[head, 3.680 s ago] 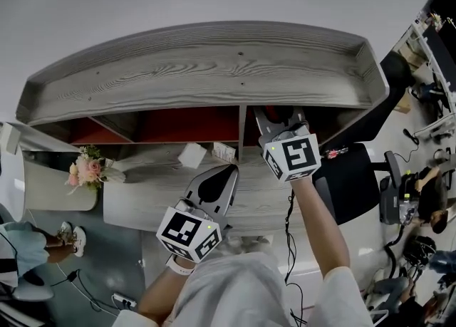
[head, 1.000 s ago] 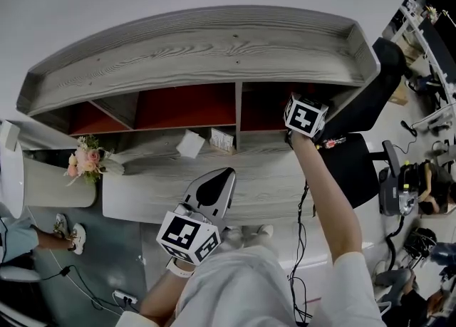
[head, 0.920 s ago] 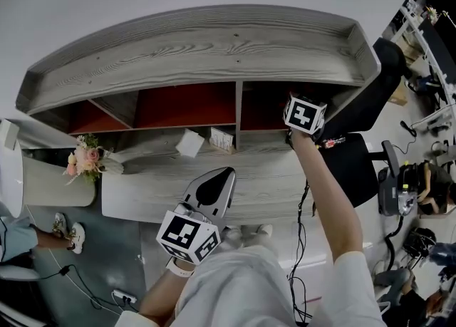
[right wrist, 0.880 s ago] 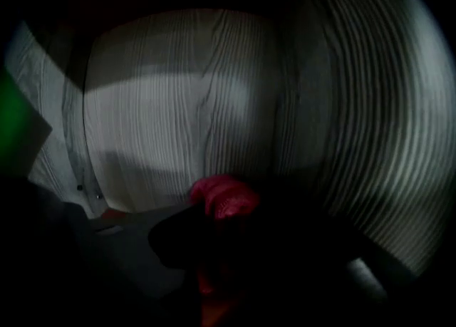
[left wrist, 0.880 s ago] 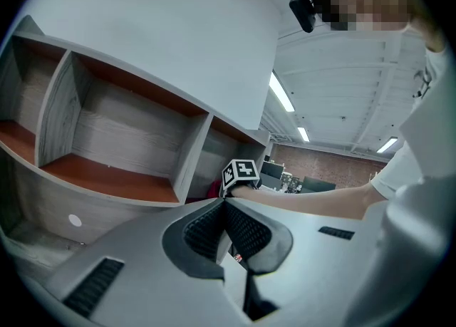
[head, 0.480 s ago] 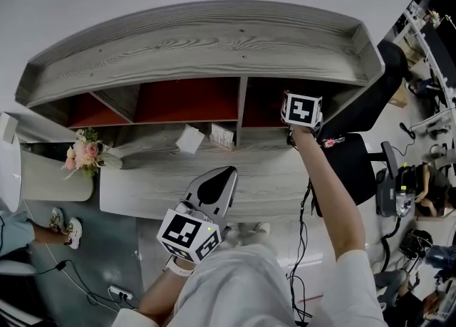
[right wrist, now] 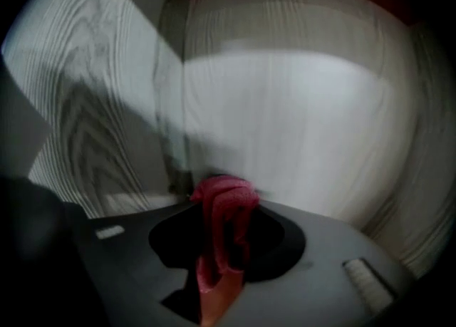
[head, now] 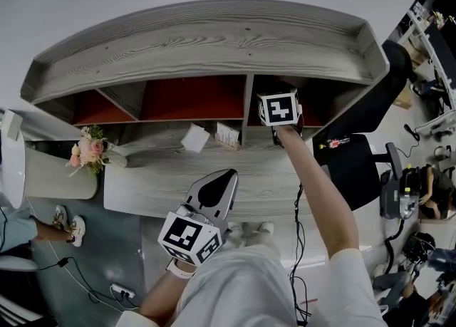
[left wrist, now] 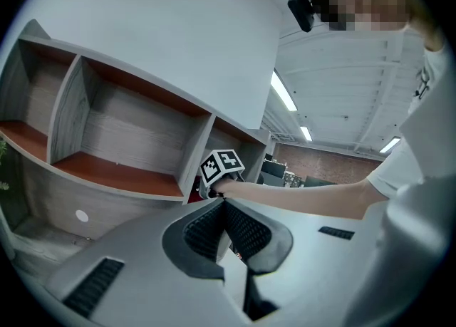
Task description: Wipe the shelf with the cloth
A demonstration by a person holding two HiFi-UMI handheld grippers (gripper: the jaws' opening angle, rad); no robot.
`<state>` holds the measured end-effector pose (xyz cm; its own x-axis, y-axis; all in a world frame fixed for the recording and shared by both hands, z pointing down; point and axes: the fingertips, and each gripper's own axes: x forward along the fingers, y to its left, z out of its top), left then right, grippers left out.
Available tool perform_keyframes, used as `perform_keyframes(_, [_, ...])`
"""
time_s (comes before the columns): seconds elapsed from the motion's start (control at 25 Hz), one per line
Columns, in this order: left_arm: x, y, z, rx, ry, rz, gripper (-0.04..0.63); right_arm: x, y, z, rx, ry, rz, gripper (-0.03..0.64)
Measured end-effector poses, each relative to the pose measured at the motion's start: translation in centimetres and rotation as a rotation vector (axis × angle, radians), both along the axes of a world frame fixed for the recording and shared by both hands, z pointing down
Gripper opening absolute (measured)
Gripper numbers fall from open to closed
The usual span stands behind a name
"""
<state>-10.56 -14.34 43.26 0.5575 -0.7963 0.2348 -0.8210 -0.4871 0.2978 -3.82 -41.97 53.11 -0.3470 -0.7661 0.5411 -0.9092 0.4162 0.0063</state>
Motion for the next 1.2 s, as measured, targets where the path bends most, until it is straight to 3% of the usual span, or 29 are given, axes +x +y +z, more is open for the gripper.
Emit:
perform_keyframes(0.16, [-0.8,0.4,0.0,0.0,0.002,-0.022,0.006,-3.0,0.5,-1.2,-0.009,-0.101,-0.086,0.127])
perform_keyframes(0.32, [-1.2,0.5,0.1,0.0,-0.001,-0.034,0.006,-3.0,0.5,-1.3,0.008,-0.137,-0.102,0.127])
perform_keyframes(0.48, [-0.8,0.6,0.1,-0.004,0.0,-0.025,0.006,-3.1,0.7,-4.2,0.153,-0.248,-0.136,0.127])
perform_keyframes(0.68, [0.1,0.7,-0.7,0.012,-0.004,-0.005,0.006,-2.6,0.7,-6.0,0.232,-0.265,-0.169,0.127])
perform_keyframes(1.04, [0.7,1.2,-0.9,0.017,-0.004,0.001,0.006,4.7,-0.2,-6.6,0.27,-0.249,0.071,0.127])
perform_keyframes(1.2, [1.1,1.4,-1.0,0.02,-0.002,0.014,0.006,9.2,-0.2,-6.3,0.266,-0.227,0.249,0.127])
